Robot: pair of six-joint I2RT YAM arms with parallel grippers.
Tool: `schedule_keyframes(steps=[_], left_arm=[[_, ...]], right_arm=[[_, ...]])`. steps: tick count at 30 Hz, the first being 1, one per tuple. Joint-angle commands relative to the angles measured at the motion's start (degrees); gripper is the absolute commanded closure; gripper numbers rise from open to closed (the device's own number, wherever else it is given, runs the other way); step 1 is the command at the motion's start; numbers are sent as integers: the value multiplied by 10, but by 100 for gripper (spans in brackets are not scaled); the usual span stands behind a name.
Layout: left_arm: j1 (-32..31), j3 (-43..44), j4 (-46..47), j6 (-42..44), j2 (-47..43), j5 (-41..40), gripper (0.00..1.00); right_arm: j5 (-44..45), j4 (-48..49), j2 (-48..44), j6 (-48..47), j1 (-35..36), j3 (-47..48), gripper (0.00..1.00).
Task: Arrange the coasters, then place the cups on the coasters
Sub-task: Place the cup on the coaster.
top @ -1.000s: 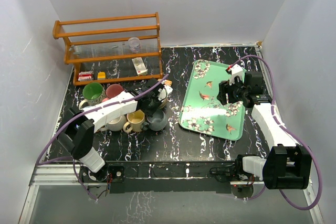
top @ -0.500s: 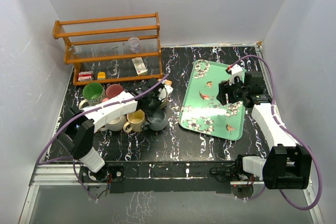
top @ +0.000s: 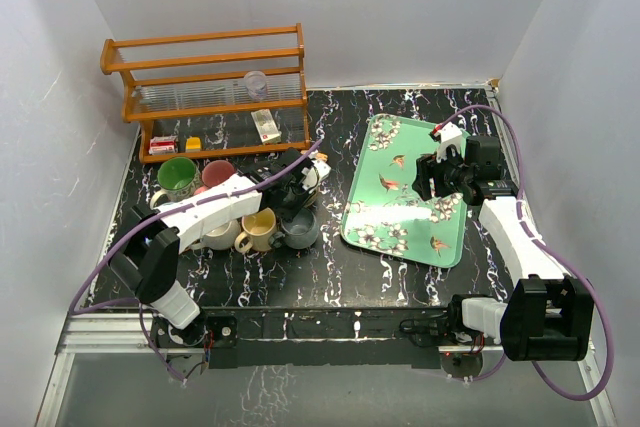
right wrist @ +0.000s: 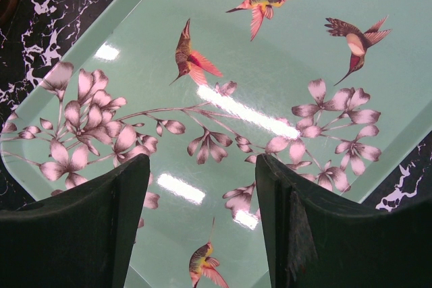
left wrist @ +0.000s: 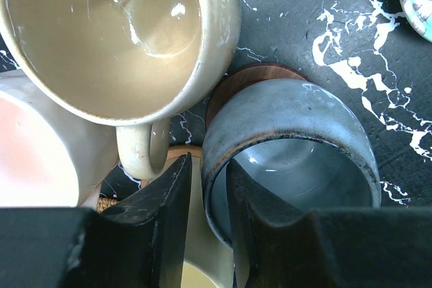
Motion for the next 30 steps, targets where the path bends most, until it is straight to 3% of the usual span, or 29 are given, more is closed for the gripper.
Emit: schedule_keyframes(steps=[1, 17, 30], left_arm=[[-3, 16, -5, 4, -30, -9, 73], [-3, 17, -6, 21, -38, -29, 79], [-3, 15, -9, 25, -53, -17, 75]], right_arm=[[-5, 13, -2, -10, -4, 0, 37], [-4, 13, -3, -11, -4, 0, 37], [-5, 13, -3, -11, -4, 0, 37]])
